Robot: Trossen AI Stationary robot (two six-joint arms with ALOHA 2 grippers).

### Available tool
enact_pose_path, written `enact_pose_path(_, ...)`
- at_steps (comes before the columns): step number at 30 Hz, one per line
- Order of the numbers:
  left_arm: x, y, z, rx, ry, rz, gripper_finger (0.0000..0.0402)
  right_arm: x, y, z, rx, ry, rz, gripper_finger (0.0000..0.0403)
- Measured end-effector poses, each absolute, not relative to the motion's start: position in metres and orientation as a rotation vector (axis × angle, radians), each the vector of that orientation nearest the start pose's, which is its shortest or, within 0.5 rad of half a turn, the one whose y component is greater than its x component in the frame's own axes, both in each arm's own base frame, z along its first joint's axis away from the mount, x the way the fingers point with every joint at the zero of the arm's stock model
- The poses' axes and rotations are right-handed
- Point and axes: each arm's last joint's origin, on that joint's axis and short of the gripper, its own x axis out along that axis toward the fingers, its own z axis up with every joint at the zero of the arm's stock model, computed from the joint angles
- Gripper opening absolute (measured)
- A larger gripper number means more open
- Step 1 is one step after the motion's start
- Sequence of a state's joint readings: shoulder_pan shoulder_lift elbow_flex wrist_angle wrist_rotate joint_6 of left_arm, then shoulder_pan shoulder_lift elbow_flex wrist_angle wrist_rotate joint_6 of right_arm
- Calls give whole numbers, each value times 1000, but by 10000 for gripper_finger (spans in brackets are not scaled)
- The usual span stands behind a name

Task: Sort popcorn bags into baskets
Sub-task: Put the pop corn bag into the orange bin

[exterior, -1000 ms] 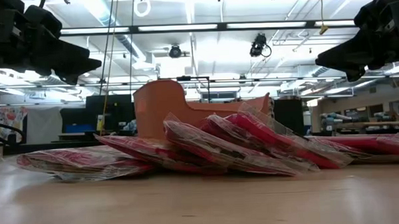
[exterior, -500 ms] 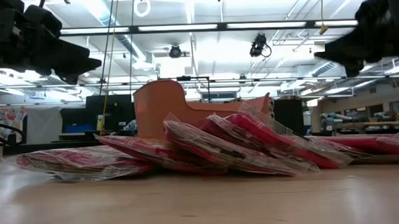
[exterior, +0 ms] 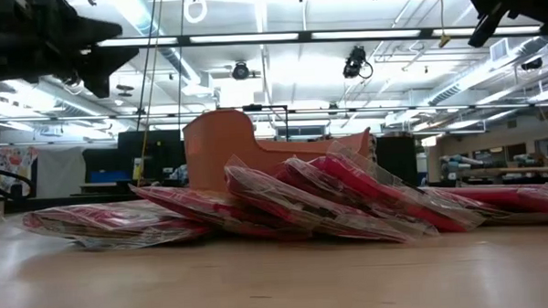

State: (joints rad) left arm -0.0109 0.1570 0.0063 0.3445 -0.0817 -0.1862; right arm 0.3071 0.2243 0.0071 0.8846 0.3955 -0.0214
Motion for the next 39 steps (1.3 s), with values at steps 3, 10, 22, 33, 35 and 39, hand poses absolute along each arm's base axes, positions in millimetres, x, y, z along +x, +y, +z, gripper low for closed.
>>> enact_pose_path(3, 104, 1, 191, -270, -250, 31, 205, 89, 16, 226, 247, -624, -81, 93)
enact_pose_path(10, 102, 1, 197, -315, -319, 15, 205, 110, 23, 229, 264, -356, -64, 90)
enact_pose_path(22, 101, -3, 202, -343, -353, -141, 205, 177, 47, 237, 199, 282, -155, 87)
enact_pose_path(33, 99, -14, 203, -379, -347, -238, 205, 253, 105, 223, 71, 544, -175, 86)
enact_pose_path(35, 99, -15, 203, -395, -337, -250, 205, 265, 116, 220, 39, 607, -206, 86)
enact_pose_path(39, 99, -17, 202, -401, -322, -263, 205, 286, 140, 213, -23, 725, -256, 86)
